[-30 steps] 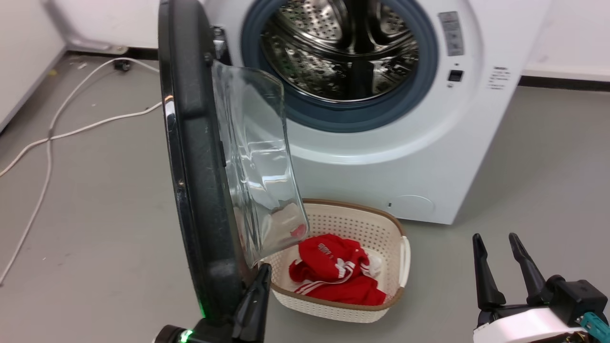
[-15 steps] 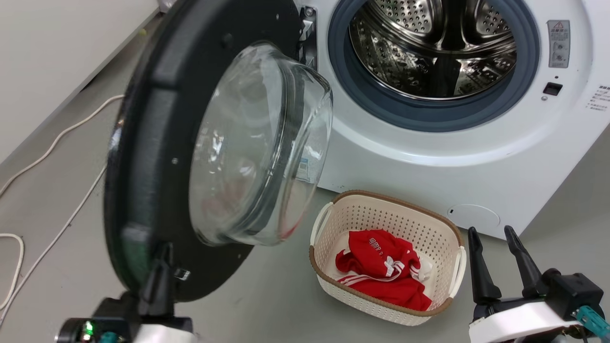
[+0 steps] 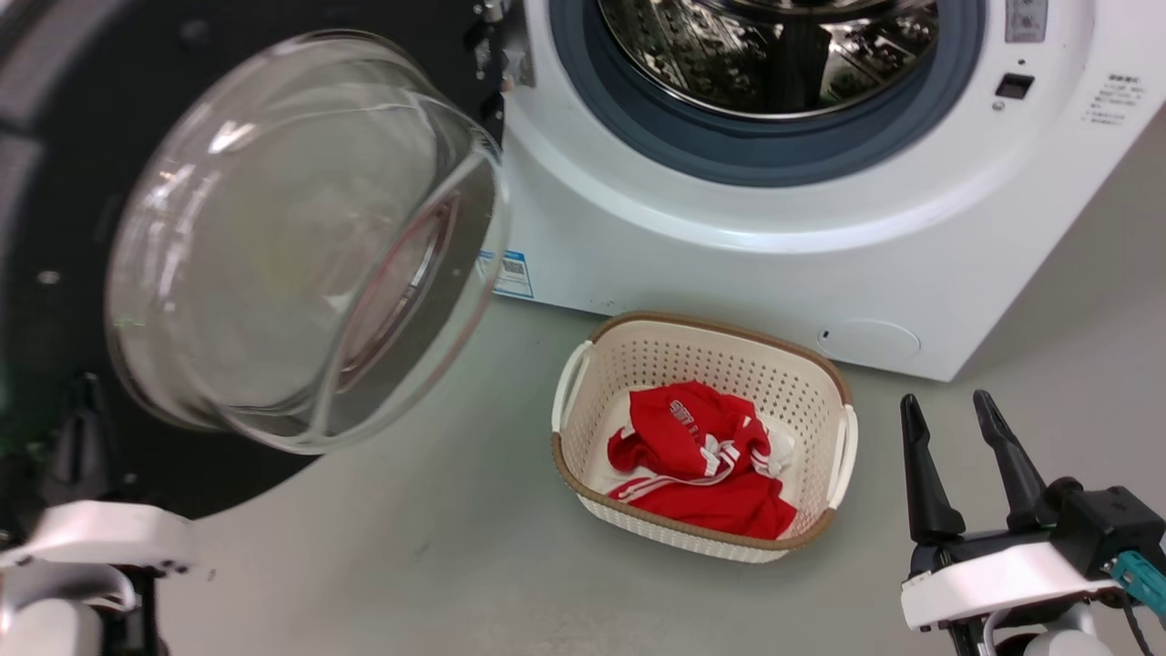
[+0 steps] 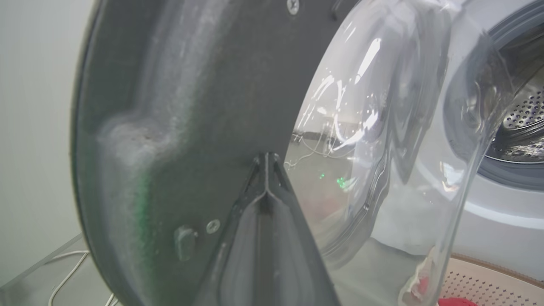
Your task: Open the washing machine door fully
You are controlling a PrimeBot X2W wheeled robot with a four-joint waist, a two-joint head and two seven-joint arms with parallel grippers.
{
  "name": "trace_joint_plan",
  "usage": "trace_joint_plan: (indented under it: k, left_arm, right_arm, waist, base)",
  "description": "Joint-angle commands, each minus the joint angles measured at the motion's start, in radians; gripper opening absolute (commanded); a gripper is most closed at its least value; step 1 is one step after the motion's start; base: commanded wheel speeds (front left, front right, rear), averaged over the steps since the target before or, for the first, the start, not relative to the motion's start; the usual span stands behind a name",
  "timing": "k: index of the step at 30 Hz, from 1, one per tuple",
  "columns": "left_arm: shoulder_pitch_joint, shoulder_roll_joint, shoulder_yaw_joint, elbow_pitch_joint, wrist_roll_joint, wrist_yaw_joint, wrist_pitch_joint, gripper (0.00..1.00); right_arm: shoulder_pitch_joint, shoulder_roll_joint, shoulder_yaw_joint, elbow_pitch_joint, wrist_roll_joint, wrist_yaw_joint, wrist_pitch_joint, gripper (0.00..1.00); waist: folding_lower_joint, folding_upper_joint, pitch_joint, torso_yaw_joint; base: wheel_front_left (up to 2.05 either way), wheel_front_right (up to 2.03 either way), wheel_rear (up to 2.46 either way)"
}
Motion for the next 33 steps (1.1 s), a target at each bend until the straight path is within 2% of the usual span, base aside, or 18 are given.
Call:
trace_joint_plan:
  k: [1,9,17,24,31,32,33]
  left_arm:
    - [-0.035,0.024,0.029,0.031,-0.009,-0.005,-0.006,0.00]
    - [-0.122,0.106,0.158,0.174,-0.028,-0.024,-0.005,0.00]
    - [-0.174,0.129,0.207,0.268,-0.006,-0.052,-0.005,0.00]
    - [-0.134,0.080,0.211,0.244,0.040,-0.060,-0.005,0.00]
    - [-0.008,-0.044,0.210,0.104,0.098,-0.065,-0.005,0.00]
    - [0.016,-0.066,0.207,0.079,0.107,-0.065,-0.005,0.06]
    - [0.038,-0.084,0.205,0.053,0.113,-0.068,-0.005,0.23]
  right_arm:
    - [-0.021,0.001,-0.001,-0.007,-0.008,0.000,0.001,1.00]
    - [-0.052,0.001,0.003,-0.008,-0.013,0.000,-0.004,1.00]
    - [-0.064,0.001,0.002,0.004,-0.014,0.000,-0.010,1.00]
    - [-0.042,0.001,-0.004,0.018,-0.008,0.000,-0.016,1.00]
    - [-0.026,0.001,0.006,0.031,-0.004,0.000,-0.021,1.00]
    - [-0.024,0.001,0.008,0.032,-0.005,0.000,-0.022,1.00]
    - [-0.021,0.001,0.009,0.033,-0.008,0.000,-0.022,1.00]
  waist:
    - [-0.0001,0.0000,0.032,-0.031]
    - [-0.0001,0.0000,0.081,-0.072]
    - [-0.0001,0.0000,0.084,-0.085]
    - [-0.0001,0.0000,0.044,-0.076]
    - [-0.0001,0.0000,-0.016,-0.079]
    - [-0.0001,0.0000,-0.023,-0.082]
    - [-0.0001,0.0000,-0.030,-0.084]
  base:
    - [0.00,0.00,0.00]
    - [0.00,0.00,0.00]
    - [0.00,0.00,0.00]
    - [0.00,0.00,0.00]
    - [0.00,0.00,0.00]
    - [0.00,0.00,0.00]
    - [0.00,0.00,0.00]
